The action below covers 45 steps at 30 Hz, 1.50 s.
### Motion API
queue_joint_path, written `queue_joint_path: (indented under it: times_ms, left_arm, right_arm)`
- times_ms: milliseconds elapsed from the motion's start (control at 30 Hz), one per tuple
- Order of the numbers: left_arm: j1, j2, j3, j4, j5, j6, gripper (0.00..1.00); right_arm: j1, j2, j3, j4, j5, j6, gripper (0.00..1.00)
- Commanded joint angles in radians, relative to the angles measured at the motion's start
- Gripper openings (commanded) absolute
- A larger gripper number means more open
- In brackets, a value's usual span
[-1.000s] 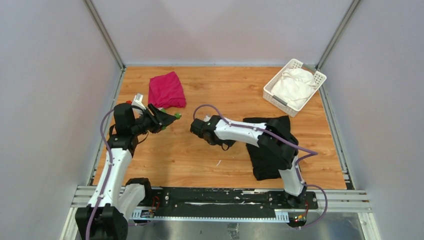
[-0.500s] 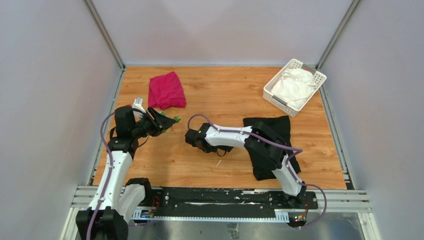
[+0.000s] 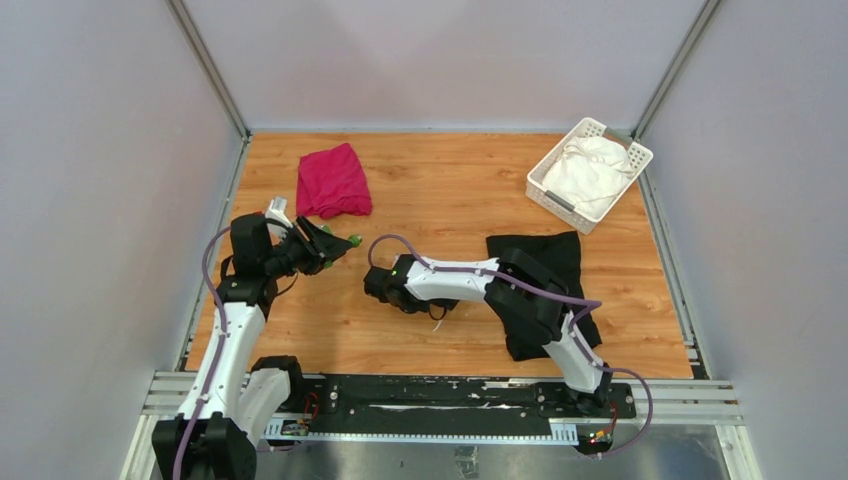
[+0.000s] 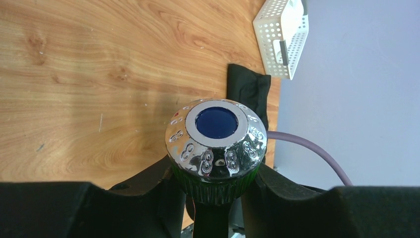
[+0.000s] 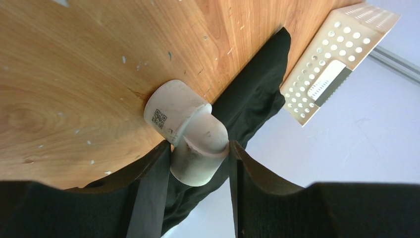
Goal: Install the water faucets
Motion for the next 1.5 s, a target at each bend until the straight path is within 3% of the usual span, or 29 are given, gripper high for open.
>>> queue_joint_path:
  times_ms: [0,133,400,533,667,800,967,1267,1467]
  left_arm:
    - [0.005,-0.016,-0.011,0.013,0.021,0.001,0.00]
    - [0.005,-0.011,-0.006,0.003,0.025,0.011,0.00]
    - [0.005,-0.012,-0.003,0.002,0.025,0.012,0.00]
    - [0.005,-0.012,0.000,0.007,0.027,0.013,0.00]
    - [0.000,0.010,0.025,-0.032,0.044,0.081,0.00]
    - [-0.032,0.082,0.149,-0.270,-0.014,0.309,0.00]
    - [-0.038,0.075,0.138,-0.253,-0.004,0.295,0.00]
    - [-0.037,0.077,0.124,-0.227,0.012,0.274,0.00]
    - [-0.037,0.073,0.127,-0.227,0.013,0.275,0.00]
  right_arm:
    - [0.019,-0.054,-0.009,0.054,-0.074,0.023,0.43]
    - [0.019,-0.098,-0.020,0.090,-0.097,0.021,0.58]
    - [0.019,-0.150,-0.018,0.100,-0.116,0.021,0.76]
    - [0.012,-0.250,-0.044,0.149,-0.207,-0.006,0.83]
    - [-0.052,-0.415,-0.128,0.215,-0.489,-0.130,0.83]
    - [-0.160,-0.553,-0.200,0.232,-0.730,-0.221,0.83]
    - [-0.299,-0.572,-0.217,0.202,-0.926,-0.280,0.85]
    - [-0.310,-0.417,-0.161,0.227,-0.870,-0.372,0.88]
    - [-0.355,-0.330,-0.134,0.257,-0.936,-0.396,0.85]
